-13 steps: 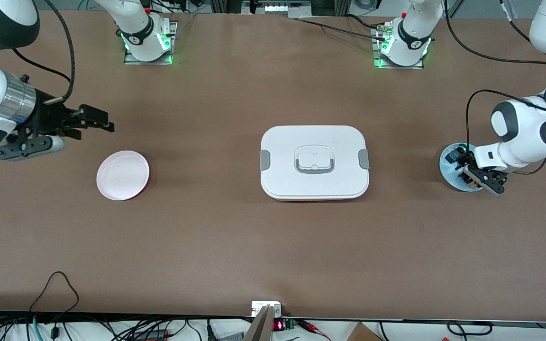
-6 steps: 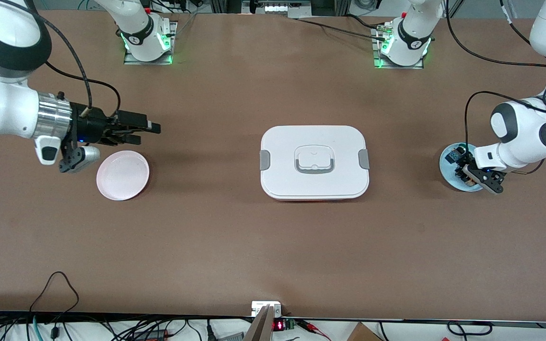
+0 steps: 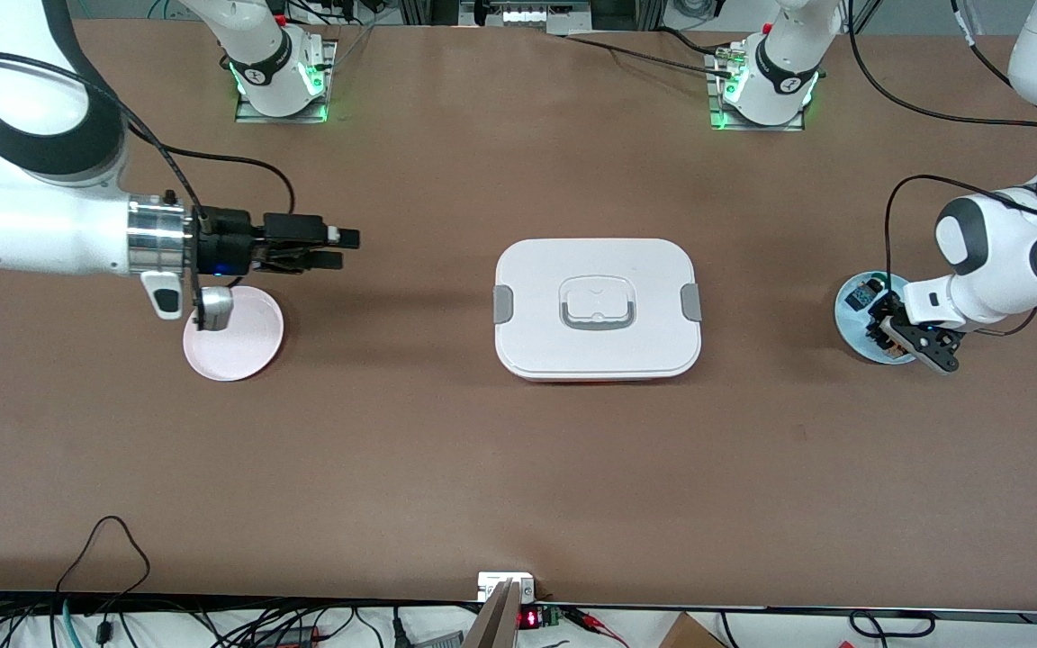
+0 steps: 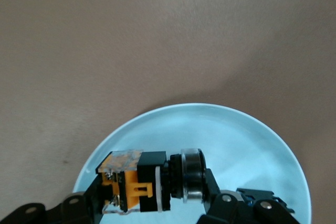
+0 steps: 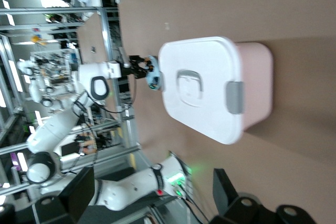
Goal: Transfer orange switch to right arm and place
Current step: 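Lift the orange switch with the left gripper while the right gripper advances, then carry the switch toward the right gripper above the white box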
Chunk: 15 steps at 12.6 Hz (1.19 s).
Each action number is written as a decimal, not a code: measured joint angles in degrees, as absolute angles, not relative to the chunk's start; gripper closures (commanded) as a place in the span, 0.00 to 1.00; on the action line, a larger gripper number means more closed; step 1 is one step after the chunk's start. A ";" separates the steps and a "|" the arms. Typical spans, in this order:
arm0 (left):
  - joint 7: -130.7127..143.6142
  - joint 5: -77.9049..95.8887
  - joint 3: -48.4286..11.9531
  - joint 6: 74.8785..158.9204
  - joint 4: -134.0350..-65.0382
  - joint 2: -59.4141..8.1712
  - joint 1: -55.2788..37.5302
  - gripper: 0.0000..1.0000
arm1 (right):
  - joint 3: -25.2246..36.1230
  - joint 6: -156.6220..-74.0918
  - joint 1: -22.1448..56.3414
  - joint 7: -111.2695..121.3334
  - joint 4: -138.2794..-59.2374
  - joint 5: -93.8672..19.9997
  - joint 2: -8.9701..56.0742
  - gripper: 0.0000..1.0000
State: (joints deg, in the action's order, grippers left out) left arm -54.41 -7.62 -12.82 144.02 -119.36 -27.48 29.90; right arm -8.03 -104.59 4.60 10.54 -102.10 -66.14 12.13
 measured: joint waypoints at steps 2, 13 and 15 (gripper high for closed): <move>-54.37 -3.78 -13.46 134.51 -113.96 -26.39 30.06 0.59 | -12.19 -110.10 5.00 11.39 -103.11 -74.45 12.18 0.00; -80.98 43.07 -18.36 93.55 -103.11 -25.36 30.19 0.61 | -21.13 -119.07 5.52 27.98 -108.25 -106.13 16.50 0.00; -83.75 48.60 -22.13 90.04 -101.13 -25.31 30.20 0.61 | -22.41 -120.33 5.56 30.07 -108.57 -106.83 17.26 0.00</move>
